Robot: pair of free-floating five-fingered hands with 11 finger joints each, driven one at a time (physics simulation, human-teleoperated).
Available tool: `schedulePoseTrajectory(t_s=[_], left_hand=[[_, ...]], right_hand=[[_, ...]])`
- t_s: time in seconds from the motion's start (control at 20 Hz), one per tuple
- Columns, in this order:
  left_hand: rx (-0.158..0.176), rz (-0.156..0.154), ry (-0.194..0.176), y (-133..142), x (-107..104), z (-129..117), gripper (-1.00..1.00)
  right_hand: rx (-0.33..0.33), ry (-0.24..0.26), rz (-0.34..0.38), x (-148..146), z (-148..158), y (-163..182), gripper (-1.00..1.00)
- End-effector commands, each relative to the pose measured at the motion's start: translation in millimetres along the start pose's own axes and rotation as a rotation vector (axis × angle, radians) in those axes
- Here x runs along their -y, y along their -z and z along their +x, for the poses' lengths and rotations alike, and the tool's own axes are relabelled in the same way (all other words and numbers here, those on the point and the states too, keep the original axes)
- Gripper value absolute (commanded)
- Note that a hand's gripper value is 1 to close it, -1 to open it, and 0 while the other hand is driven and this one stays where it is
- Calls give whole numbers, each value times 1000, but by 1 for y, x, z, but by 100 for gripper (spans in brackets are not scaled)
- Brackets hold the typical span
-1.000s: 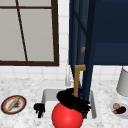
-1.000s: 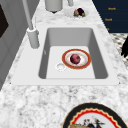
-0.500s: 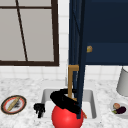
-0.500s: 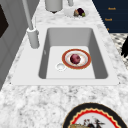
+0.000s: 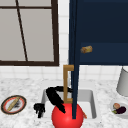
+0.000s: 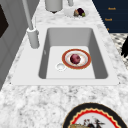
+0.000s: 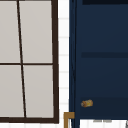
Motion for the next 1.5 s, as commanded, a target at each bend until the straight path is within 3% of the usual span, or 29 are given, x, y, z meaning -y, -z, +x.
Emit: schedulePoseTrajectory(t_s=[0.0, 0.15, 0.25, 0.3, 0.35, 0.45, 0.65, 0.75, 0.8, 0.85, 1.0, 1.2, 1.45], left_hand=[[0, 0, 0, 0, 0, 0, 0], [0, 0, 0, 0, 0, 0, 0], [0, 0, 0, 0, 0, 0, 0], [0, 0, 0, 0, 0, 0, 0], [0, 0, 0, 0, 0, 0, 0], [0, 0, 0, 0, 0, 0, 0], [0, 0, 0, 0, 0, 0, 0], [0, 0, 0, 0, 0, 0, 0], [0, 0, 0, 0, 0, 0, 0], [0, 0, 0, 0, 0, 0, 0], [0, 0, 0, 0, 0, 0, 0], [0, 0, 0, 0, 0, 0, 0], [0, 0, 0, 0, 0, 0, 0]], right_hand=[[5, -6, 3, -5, 0, -32, -100], [8, -17, -145, -2, 3, -19, -100], [5, -22, -192, 4, -1, -12, -100], [16, -6, -203, 17, -20, -21, -100], [25, 18, -183, 29, -30, -11, -100], [62, 48, -150, 27, -41, 1, -100], [177, 195, -96, 39, -43, 3, -100], [185, 218, -75, 49, -42, -21, -100], [195, 207, -70, 46, -38, -34, -100], [166, 195, -68, 33, -37, -27, -100], [168, 189, -73, 37, -40, -24, -100], [290, 171, -1, 38, -46, -27, -100], [416, 211, -8, 41, -48, -37, -100]])
